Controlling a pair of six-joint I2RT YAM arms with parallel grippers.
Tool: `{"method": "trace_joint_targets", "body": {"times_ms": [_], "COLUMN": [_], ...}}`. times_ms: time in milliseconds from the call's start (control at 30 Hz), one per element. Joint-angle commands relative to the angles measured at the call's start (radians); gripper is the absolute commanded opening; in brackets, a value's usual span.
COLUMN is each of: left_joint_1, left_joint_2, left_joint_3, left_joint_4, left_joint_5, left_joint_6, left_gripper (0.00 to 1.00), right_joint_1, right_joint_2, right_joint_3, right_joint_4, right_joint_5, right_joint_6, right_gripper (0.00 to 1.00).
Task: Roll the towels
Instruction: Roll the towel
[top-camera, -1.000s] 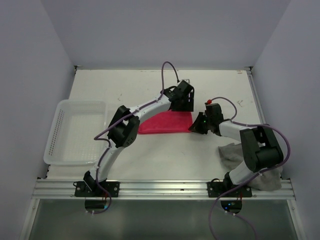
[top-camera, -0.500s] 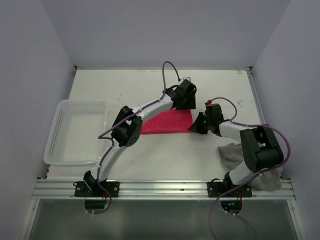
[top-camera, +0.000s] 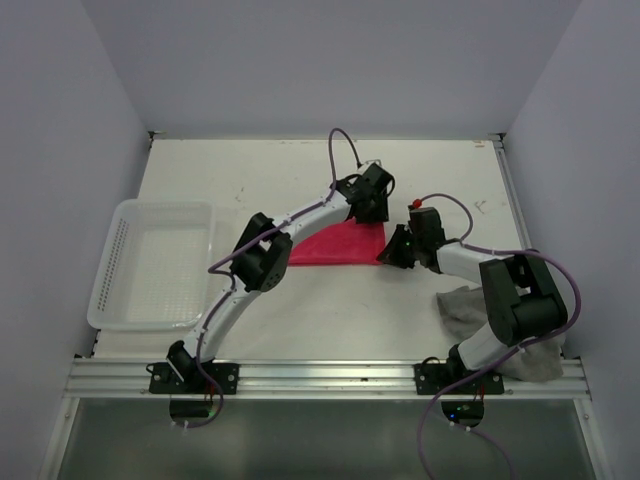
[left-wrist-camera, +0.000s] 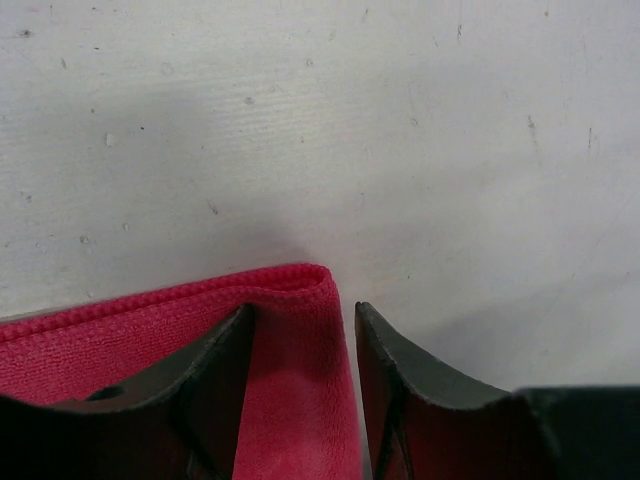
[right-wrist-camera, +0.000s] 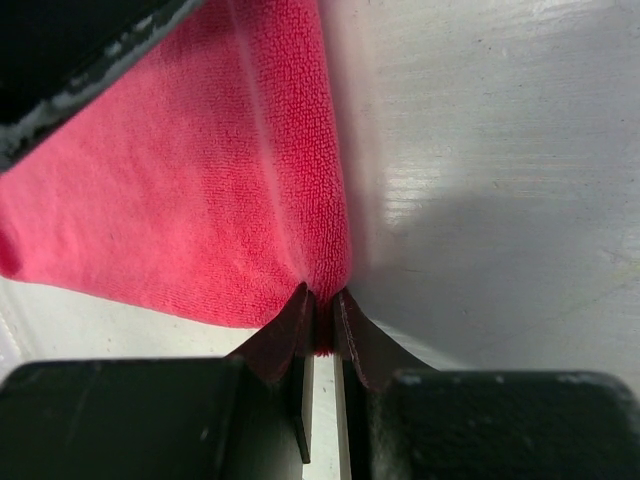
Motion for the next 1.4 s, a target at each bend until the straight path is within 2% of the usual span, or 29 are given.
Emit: {"method": "trace_joint_targets", "body": {"times_ms": [0, 233, 433, 567, 633, 700, 933, 1367], "left_joint_1": [0.000, 0.000, -0.020, -0.028, -0.029, -0.028, -0.022, 0.004], "left_joint_2": [0.048, 0.077, 0.088, 0.091, 0.085, 0.073, 0.033, -0.070], "left_joint_3": [0.077, 0.084, 0.085, 0.093, 0.096, 0.091, 0.074, -0.004], "left_joint_4": [-0.009, -0.066, -0.109, -0.124, -0.120, -0.108, -0.048, 0.030], "left_joint_5": [-0.041, -0.089, -0.136, -0.137, -0.126, -0.114, -0.025, 0.058], "left_joint_6": [-0.001, 0.042, 0.096, 0.103, 0.099, 0.099, 0.064, 0.048], "left_gripper": [0.49, 0.42, 0.33, 0.26, 0.26, 0.20, 0.18, 0.15], "right_joint_1": [0.036, 0.090, 0.097, 0.104, 0.110, 0.116, 0.156, 0.222], "right_joint_2": [0.002, -0.029, -0.032, -0.055, -0.067, -0.085, -0.116, -0.147], "right_joint_3": [-0.007, 0.024, 0.034, 0.050, 0.054, 0.059, 0.090, 0.133], "right_joint_4": [-0.092, -0.162, -0.168, -0.190, -0.204, -0.214, -0.274, -0.352], "right_joint_5": [0.107, 0.205, 0.206, 0.215, 0.222, 0.236, 0.279, 0.400], "right_joint_6": [-0.049, -0.076, -0.065, -0.076, -0.086, -0.092, -0.135, -0.155], "right_gripper": [0.00, 0.00, 0.00, 0.00, 0.00, 0.00, 0.00, 0.00]}}
